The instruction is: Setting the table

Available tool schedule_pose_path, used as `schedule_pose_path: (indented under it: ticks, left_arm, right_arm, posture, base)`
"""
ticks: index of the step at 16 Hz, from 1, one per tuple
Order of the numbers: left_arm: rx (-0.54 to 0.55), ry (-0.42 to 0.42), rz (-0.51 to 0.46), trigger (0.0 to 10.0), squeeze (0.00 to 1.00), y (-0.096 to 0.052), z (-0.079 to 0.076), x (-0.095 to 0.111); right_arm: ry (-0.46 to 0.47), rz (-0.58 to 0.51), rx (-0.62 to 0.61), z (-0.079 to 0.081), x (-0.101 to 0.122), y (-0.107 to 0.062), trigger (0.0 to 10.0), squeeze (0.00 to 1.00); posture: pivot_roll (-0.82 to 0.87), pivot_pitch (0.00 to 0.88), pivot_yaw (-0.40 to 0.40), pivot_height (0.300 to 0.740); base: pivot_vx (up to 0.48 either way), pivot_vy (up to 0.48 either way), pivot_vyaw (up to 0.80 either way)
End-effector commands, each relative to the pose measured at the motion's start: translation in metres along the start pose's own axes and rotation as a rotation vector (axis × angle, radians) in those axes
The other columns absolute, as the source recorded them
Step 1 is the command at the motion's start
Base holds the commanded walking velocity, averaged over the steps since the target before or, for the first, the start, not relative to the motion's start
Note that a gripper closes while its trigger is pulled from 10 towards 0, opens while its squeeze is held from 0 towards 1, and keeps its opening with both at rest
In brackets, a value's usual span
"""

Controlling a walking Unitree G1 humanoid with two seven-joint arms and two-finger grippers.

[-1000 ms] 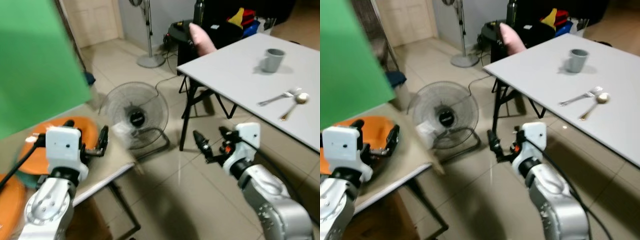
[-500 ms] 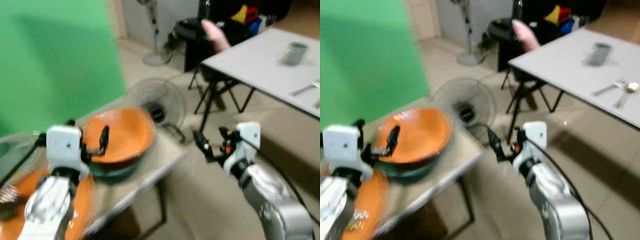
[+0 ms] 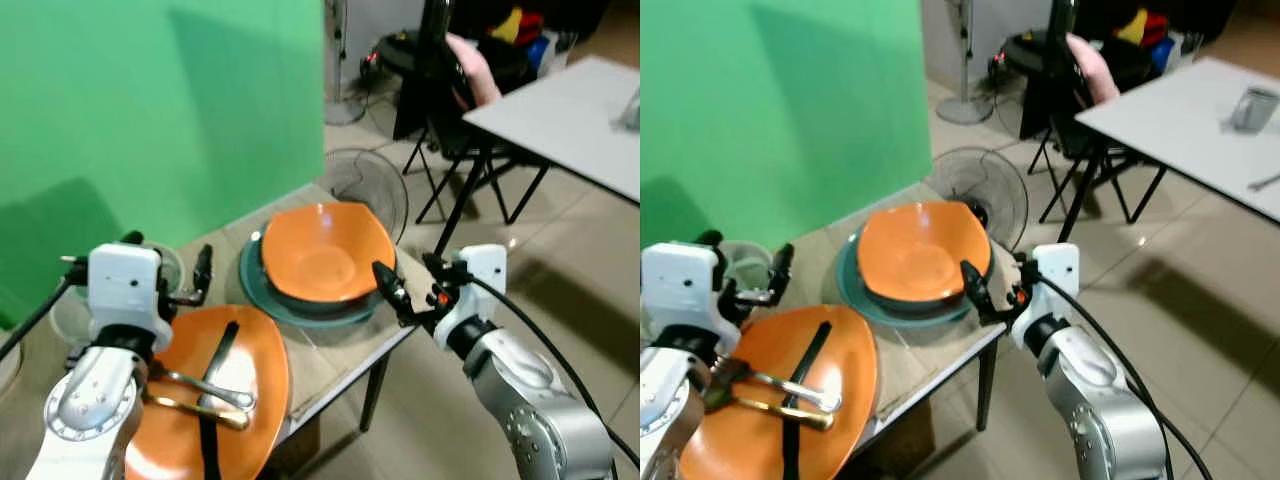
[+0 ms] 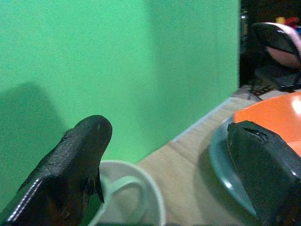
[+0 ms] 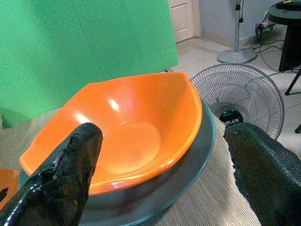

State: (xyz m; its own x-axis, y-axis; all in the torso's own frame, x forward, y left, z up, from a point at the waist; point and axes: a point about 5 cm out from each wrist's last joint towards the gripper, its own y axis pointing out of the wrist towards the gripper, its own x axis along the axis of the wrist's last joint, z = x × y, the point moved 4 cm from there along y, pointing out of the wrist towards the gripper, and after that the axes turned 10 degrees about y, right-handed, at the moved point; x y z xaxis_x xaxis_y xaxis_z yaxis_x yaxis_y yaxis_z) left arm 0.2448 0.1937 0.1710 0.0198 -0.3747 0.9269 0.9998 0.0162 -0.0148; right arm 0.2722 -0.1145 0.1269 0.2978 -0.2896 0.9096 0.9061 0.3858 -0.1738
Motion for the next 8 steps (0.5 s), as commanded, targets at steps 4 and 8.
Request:
schedule_pose_path:
  ticks: [4,8]
  left_arm:
    - [-0.021,-0.036,0.004,10.0,0.00,0.002,-0.005,0.001]
    - [-0.054,-0.068,-0.003,10.0,0.00,0.003,-0.005,0.002]
  right_arm:
    - [-0.025,-0.016,-0.013,-0.005,0.010,-0.001,10.0,0.00]
    - [0.131,-0.034,0.061,0.010,0.033,0.026,10.0,1.00]
  posture:
    - [-0.04,0.000,0.053,0.740]
    - [-0.03,0.000,0.048,0.740]
  base:
    - [0.000,0.000,0.00]
    - [0.000,0.000,0.00]
